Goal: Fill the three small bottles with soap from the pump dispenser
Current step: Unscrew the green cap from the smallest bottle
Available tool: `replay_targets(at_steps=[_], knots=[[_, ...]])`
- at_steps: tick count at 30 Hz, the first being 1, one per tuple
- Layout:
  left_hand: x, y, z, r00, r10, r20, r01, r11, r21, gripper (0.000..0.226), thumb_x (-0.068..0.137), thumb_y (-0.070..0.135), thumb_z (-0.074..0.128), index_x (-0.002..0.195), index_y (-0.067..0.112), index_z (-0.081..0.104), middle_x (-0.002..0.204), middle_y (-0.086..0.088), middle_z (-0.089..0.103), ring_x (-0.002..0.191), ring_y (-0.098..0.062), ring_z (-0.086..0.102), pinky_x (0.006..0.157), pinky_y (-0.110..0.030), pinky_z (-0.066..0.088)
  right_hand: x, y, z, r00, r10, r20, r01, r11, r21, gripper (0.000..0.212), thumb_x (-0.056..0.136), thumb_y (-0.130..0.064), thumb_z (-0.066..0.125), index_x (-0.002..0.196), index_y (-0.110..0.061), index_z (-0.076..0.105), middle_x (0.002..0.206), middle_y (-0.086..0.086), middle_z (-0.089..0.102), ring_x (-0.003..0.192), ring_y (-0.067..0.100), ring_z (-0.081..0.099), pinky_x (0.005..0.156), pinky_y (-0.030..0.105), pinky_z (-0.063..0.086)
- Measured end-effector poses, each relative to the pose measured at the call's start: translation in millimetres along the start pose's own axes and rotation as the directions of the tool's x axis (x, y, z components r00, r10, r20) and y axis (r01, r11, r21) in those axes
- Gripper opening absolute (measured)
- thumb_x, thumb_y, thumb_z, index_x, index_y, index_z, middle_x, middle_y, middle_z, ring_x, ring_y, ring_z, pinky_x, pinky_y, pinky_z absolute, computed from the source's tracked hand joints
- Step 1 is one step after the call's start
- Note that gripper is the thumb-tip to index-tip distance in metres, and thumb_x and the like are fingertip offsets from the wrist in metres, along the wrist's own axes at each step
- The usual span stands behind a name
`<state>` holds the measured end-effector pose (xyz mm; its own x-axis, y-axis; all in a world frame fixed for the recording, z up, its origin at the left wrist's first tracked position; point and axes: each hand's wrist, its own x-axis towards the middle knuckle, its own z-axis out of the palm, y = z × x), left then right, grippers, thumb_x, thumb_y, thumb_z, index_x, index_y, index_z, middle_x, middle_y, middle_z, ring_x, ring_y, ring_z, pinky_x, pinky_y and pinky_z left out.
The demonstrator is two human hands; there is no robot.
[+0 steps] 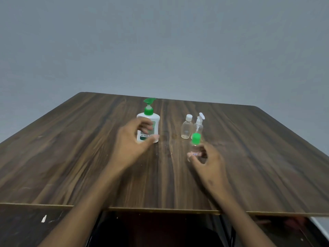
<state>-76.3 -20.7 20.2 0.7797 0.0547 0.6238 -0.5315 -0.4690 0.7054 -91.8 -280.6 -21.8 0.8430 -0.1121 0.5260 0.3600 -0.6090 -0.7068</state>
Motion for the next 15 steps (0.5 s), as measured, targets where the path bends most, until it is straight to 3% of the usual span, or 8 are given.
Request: replay_targets(at_steps=[2, 4, 7, 11, 15], knots=[[-14.3, 13.3, 28.7, 0.982, -0.006, 0.190, 0.019, 0.998, -0.062, 0.037, 0.083, 0.038, 0.085, 0.116, 0.024, 0.075, 0.106, 0.011, 0.077, 0.098, -0.009, 0.072, 0.086, -0.016, 0.055, -4.1, -9.2, 11.6, 0.997, -0.049, 0.052, 0.049, 0.999, 0.003, 0.026, 0.083, -0.029, 0.076, 0.107, -0.033, 0.065, 0.100, -0.015, 0.066, 0.088, 0.000, 0.063, 0.075, 0.016, 0.049], [-22.8, 13.4, 54.4, 0.963, 0.008, 0.269, 0.018, 0.995, -0.097, 0.039, 0.084, 0.041, 0.083, 0.119, 0.023, 0.076, 0.106, 0.011, 0.077, 0.098, -0.007, 0.072, 0.087, -0.019, 0.055, -3.4, -13.9, 20.2, 0.993, -0.106, 0.048, 0.106, 0.994, -0.010, 0.025, 0.084, -0.027, 0.073, 0.108, -0.031, 0.066, 0.101, -0.018, 0.063, 0.092, -0.003, 0.061, 0.077, 0.013, 0.045], [-20.6, 2.4, 73.1, 0.973, 0.009, 0.233, 0.016, 0.994, -0.108, 0.027, 0.088, 0.036, 0.082, 0.112, 0.024, 0.079, 0.097, 0.009, 0.075, 0.089, -0.005, 0.069, 0.080, -0.016, 0.049, -2.0, -14.7, 27.7, 0.990, -0.133, 0.043, 0.134, 0.991, -0.022, 0.025, 0.086, -0.022, 0.072, 0.110, -0.023, 0.069, 0.099, -0.013, 0.063, 0.092, -0.001, 0.059, 0.079, 0.019, 0.048], [-9.6, -4.4, 78.9, 0.967, 0.030, 0.253, -0.005, 0.995, -0.099, 0.022, 0.089, 0.034, 0.079, 0.108, 0.022, 0.081, 0.092, 0.007, 0.074, 0.085, -0.007, 0.068, 0.076, -0.019, 0.049, 3.9, -8.8, 27.7, 0.989, -0.104, 0.104, 0.108, 0.993, -0.038, 0.029, 0.083, -0.030, 0.073, 0.111, -0.028, 0.068, 0.099, -0.012, 0.064, 0.088, 0.005, 0.062, 0.079, 0.035, 0.055], [-0.7, -12.9, 84.8, 0.971, 0.069, 0.227, -0.056, 0.996, -0.062, 0.016, 0.092, 0.034, 0.079, 0.106, 0.026, 0.077, 0.091, 0.006, 0.071, 0.085, -0.012, 0.066, 0.074, -0.025, 0.050, 18.8, -14.2, 7.2, 0.993, -0.096, 0.063, 0.095, 0.995, 0.013, 0.041, 0.085, -0.028, 0.075, 0.125, -0.029, 0.062, 0.112, -0.016, 0.063, 0.095, 0.002, 0.063, 0.084, 0.028, 0.056]])
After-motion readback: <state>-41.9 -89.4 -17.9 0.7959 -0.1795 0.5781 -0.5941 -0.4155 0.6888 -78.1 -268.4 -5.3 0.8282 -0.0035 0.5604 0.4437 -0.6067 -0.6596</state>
